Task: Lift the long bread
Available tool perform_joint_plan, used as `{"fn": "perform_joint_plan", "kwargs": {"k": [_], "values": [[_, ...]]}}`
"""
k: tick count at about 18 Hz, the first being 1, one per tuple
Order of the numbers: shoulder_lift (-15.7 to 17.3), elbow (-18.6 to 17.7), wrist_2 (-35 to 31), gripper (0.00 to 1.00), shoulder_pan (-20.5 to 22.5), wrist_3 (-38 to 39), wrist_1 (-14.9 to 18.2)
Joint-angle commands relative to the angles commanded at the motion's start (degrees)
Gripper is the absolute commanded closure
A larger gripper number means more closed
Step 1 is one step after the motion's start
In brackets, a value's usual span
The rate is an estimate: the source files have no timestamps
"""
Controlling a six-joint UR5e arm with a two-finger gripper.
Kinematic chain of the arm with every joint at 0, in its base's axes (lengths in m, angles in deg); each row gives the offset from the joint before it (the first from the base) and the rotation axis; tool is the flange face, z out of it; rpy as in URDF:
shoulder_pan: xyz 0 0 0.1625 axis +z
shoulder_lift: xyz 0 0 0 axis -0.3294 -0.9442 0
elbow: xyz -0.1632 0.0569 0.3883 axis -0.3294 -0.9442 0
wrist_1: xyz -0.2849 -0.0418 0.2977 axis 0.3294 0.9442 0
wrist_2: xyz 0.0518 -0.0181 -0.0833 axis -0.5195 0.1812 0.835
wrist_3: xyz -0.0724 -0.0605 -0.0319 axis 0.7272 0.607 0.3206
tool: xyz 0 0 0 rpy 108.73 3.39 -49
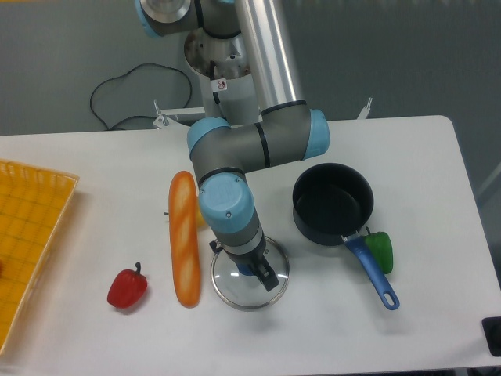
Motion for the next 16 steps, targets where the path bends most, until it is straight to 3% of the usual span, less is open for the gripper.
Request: {"fn": "perform_joint_plan", "kwargs": {"k": [10, 14, 16], "values": [[0.96, -1.58, -0.78, 0.00, -0.88, 16.52, 0.00], [2.54, -2.72, -0.87, 0.00, -1.23, 18.98, 0.09], [3.16, -2.90, -0.61, 0.00, -1.32, 25.64, 0.00]]}}
